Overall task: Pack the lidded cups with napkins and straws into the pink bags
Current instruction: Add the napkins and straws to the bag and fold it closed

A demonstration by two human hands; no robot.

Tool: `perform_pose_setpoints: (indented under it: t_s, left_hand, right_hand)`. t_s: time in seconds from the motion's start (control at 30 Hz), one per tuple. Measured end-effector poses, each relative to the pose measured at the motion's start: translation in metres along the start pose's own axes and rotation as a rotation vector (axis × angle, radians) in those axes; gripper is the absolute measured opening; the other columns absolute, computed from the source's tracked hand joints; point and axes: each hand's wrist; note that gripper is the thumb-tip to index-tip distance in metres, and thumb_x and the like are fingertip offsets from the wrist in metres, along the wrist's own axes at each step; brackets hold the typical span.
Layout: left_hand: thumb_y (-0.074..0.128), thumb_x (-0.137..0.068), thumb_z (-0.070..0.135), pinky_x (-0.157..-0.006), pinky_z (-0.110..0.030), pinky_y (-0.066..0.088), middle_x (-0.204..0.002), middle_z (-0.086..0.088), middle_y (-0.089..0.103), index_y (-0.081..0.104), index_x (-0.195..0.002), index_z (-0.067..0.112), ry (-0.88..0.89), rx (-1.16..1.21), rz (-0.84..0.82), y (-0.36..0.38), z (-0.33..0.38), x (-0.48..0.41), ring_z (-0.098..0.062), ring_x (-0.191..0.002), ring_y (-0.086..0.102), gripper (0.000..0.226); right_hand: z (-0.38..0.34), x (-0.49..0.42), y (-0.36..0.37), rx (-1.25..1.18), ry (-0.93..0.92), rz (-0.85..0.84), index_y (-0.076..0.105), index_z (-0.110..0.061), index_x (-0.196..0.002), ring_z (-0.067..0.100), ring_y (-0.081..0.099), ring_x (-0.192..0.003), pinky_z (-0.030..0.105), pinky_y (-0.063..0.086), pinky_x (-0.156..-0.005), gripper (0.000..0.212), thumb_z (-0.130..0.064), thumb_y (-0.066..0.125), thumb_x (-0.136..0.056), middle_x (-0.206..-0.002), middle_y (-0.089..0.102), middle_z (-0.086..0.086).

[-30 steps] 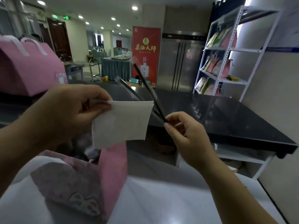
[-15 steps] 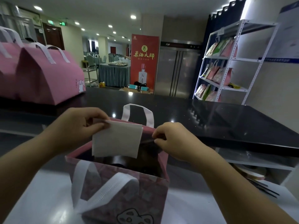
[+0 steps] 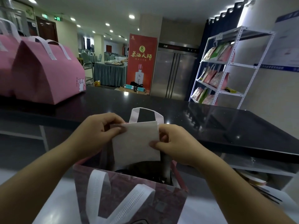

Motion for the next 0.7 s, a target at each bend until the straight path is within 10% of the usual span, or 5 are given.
perform_pose_setpoints:
  t_s: [0.37,0.7]
  left_hand:
    - [0.054,-0.065,0.057,-0.062,-0.011,0.043,-0.083,0.016,0.063,0.061,-0.088,0.037,-0.041,-0.106,0.000,-0.015,-0.027,0.026,0.006,-0.083,0.058,0.032]
    - [0.056,-0.060,0.068,-0.065,-0.016,0.043,-0.098,0.023,0.053,0.050,-0.107,0.040,-0.231,-0.030,-0.024,-0.012,-0.025,0.054,-0.001,-0.088,0.056,0.056]
  right_hand:
    - [-0.001,-0.019,0.011,0.477,-0.059,0.079,0.061,-0.027,-0.103,0.014,0.059,-0.087,0.028,0.045,-0.067,0.019,-0.039,0.058,-0.089,-0.094,0.064,-0.007]
    - [-0.004,0.036,0.002,0.298,-0.016,0.230,0.062,-0.028,-0.099,0.007,0.056,-0.079,0.033,0.054,-0.071,0.034,-0.056,0.058,-0.080,-0.087,0.060,-0.012]
Point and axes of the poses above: each hand's wrist, its own x-axis away from the middle knuckle, its own y-axis out of the palm, z = x × y
